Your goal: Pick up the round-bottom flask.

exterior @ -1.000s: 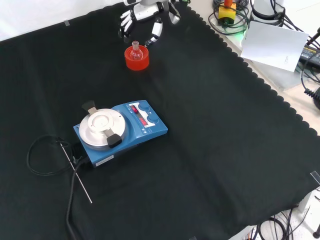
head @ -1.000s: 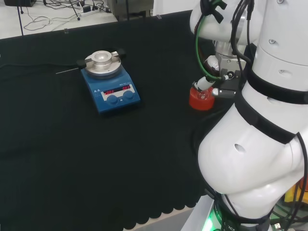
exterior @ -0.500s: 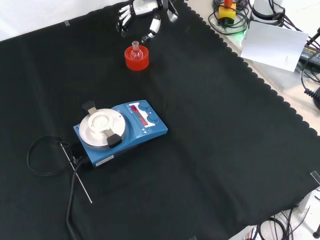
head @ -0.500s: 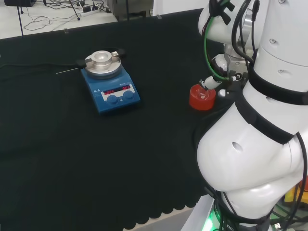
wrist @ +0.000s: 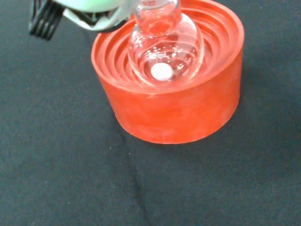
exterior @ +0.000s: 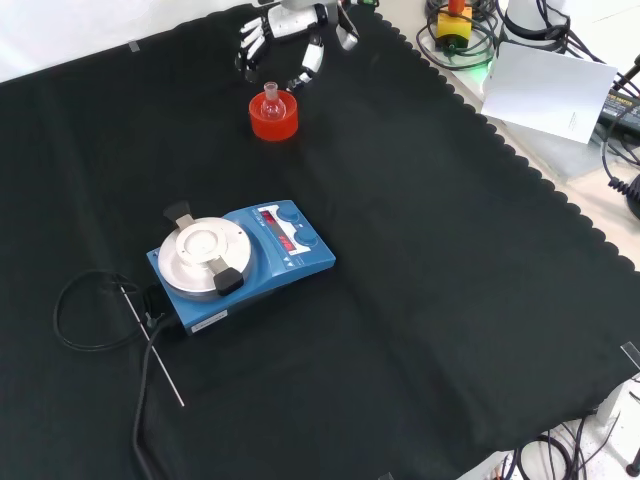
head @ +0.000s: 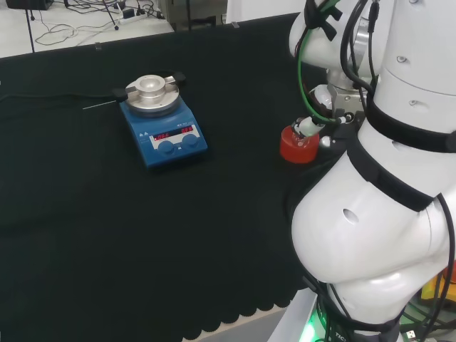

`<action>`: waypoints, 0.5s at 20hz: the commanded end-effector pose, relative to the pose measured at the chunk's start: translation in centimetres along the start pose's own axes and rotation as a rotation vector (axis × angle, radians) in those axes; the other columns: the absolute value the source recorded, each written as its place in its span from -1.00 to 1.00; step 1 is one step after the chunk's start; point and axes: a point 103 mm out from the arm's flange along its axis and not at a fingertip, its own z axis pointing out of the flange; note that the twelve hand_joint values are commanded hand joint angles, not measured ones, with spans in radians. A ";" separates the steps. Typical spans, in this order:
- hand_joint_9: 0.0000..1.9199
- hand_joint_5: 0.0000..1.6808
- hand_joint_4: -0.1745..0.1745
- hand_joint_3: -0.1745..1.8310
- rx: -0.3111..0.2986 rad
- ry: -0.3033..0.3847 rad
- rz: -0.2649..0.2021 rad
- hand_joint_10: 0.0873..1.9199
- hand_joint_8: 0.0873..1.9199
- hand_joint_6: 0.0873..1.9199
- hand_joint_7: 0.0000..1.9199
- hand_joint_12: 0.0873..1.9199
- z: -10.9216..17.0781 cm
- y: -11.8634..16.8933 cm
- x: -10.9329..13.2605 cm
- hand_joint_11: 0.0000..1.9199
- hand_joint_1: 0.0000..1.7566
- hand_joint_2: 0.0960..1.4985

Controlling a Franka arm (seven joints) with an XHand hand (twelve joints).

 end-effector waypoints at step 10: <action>-0.48 -0.29 -0.29 -0.18 -0.012 -0.011 0.007 -0.36 -0.33 -0.41 -0.65 0.45 0.7 1.1 0.2 -0.85 0.01 -0.24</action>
